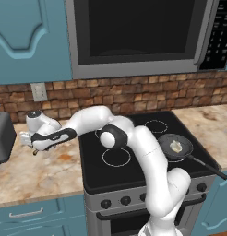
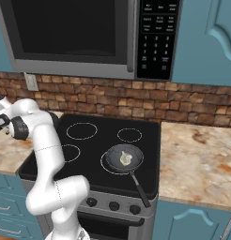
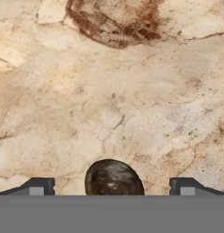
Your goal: Put the garlic and mushroom in the pan. Then turn on the front right burner and set the heat to medium.
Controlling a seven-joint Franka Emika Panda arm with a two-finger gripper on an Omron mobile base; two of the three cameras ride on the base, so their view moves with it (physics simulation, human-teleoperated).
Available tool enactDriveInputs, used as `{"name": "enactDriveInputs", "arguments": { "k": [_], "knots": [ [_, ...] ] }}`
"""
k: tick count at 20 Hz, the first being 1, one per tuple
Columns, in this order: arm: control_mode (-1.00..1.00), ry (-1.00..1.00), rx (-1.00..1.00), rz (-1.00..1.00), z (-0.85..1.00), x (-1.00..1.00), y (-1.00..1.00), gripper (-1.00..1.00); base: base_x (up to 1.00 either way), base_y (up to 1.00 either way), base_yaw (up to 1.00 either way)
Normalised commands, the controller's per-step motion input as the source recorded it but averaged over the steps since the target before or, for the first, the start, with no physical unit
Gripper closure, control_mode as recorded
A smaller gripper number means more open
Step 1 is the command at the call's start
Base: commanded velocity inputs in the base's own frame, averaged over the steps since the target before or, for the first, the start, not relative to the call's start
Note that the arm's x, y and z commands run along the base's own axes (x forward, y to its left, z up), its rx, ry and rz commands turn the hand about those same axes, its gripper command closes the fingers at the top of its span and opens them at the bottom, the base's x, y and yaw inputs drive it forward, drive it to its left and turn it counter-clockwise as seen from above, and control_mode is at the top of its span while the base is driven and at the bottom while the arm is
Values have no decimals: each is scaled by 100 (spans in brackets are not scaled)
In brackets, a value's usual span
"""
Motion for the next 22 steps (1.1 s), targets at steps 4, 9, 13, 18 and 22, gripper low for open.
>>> {"name": "enactDriveInputs", "arguments": {
  "k": [4,9,13,18,22],
  "knots": [
    [-100,0,-5,-4,-22,6,0,-100,0,0,0],
    [-100,1,-2,-2,-10,0,2,-100,0,0,0],
    [-100,0,0,0,0,0,0,100,0,0,0],
    [-100,0,0,0,0,0,0,100,0,0,0],
    [-100,0,0,0,-2,0,-16,100,0,0,0]
  ]
}}
